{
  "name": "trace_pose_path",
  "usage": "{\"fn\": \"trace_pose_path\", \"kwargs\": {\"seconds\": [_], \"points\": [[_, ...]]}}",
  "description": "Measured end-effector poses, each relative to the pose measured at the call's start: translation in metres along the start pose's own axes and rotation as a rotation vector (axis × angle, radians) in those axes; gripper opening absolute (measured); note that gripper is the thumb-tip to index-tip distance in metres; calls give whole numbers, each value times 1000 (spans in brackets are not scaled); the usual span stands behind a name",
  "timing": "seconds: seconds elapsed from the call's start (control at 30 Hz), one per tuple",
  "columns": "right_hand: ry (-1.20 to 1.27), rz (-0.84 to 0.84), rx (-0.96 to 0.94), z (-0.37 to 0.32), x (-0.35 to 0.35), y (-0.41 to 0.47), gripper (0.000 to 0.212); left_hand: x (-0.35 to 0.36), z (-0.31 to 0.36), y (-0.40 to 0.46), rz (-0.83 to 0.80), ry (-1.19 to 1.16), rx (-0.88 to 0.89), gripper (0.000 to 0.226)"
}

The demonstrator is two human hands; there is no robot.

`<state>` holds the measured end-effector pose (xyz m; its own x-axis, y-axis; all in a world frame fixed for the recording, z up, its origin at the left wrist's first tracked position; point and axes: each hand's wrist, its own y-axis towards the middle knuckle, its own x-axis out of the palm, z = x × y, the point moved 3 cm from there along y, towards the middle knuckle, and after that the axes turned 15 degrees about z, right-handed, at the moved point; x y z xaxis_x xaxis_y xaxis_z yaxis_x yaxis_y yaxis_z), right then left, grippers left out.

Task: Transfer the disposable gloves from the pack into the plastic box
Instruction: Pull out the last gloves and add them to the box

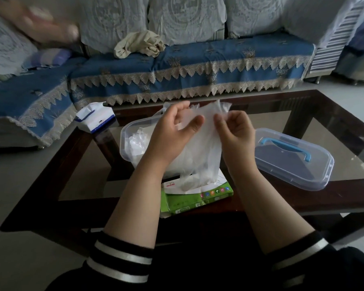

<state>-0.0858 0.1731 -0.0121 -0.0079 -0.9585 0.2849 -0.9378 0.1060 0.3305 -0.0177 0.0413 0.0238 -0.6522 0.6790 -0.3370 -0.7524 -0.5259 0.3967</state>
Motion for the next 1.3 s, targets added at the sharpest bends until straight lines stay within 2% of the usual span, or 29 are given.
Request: {"fn": "trace_pose_path", "kwargs": {"seconds": [0.17,0.23,0.27,0.33,0.37,0.43,0.5,0.6,0.7,0.77,0.83,1.03,1.1,1.23,1.3], "points": [[-108,-123,-11,0,5,5,31,7,0,16,104,23,176,14],[-129,-186,-11,-4,6,6,30,9,0,18,104,21,232,5],[-134,-230,6,-5,7,7,37,8,0,20,107,32,269,2],[-202,-311,42,-8,8,14,52,5,-2,25,139,95,344,9],[-261,-350,57,-10,8,19,51,3,-5,27,151,118,356,12],[-404,-435,63,-14,9,28,33,0,-11,30,171,162,368,15],[-515,-469,68,-14,9,37,33,-2,-16,32,204,225,381,17],[-493,-487,140,-13,10,44,31,-3,-15,36,201,188,368,16],[-509,-485,119,-9,14,46,20,-4,-10,40,102,96,310,11],[-451,-478,144,-4,18,42,22,-2,-7,39,76,74,266,20],[-398,-473,161,-2,23,36,25,0,-5,40,134,116,319,25],[-406,-389,52,-9,25,33,25,3,-10,46,244,126,414,18],[-421,-401,61,-9,23,33,23,2,-11,48,302,123,432,20],[-435,-435,94,-6,21,35,37,-1,-8,49,442,153,491,22],[-442,-450,131,-6,20,35,28,-4,-3,48,497,173,534,22]]}}
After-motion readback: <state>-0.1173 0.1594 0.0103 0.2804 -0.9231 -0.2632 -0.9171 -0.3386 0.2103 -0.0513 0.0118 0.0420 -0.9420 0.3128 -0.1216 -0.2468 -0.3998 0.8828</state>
